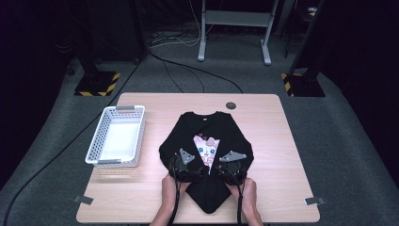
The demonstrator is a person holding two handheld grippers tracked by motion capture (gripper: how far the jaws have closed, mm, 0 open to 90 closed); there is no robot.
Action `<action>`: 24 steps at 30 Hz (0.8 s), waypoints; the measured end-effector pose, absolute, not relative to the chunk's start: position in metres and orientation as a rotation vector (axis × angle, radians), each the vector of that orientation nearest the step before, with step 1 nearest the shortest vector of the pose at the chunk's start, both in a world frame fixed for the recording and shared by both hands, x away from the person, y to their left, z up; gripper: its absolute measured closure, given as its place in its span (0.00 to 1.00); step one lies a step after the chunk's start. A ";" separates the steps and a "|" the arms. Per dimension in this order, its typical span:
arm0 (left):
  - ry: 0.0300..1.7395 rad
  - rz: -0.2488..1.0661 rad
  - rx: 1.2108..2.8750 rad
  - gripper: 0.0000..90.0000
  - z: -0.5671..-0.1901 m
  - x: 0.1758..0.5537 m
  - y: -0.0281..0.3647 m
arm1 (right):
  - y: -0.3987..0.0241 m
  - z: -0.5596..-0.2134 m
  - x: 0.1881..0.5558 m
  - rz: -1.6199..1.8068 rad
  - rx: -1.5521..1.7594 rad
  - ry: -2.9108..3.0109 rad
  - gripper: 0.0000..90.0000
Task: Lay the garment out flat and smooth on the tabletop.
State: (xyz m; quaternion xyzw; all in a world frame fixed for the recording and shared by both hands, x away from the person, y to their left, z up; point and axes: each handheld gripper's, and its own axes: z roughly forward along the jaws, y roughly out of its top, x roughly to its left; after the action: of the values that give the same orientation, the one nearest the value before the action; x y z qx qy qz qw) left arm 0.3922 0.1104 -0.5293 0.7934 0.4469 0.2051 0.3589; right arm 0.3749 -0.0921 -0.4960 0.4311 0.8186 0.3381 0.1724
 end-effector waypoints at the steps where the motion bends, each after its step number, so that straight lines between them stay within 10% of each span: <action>1: 1.152 0.530 2.046 0.17 -0.529 0.392 0.110 | -0.093 -0.495 0.374 0.965 1.221 2.321 0.90; 24: 1.151 0.533 2.048 0.17 -0.529 0.392 0.110 | -0.126 -0.482 0.349 1.021 1.229 2.274 0.92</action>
State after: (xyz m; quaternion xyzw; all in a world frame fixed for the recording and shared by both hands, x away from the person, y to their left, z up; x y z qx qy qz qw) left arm 0.3920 0.1103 -0.5292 0.7937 0.4461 0.2067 0.3583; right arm 0.3490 -0.1262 -0.4816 0.4350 0.8049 0.3613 0.1801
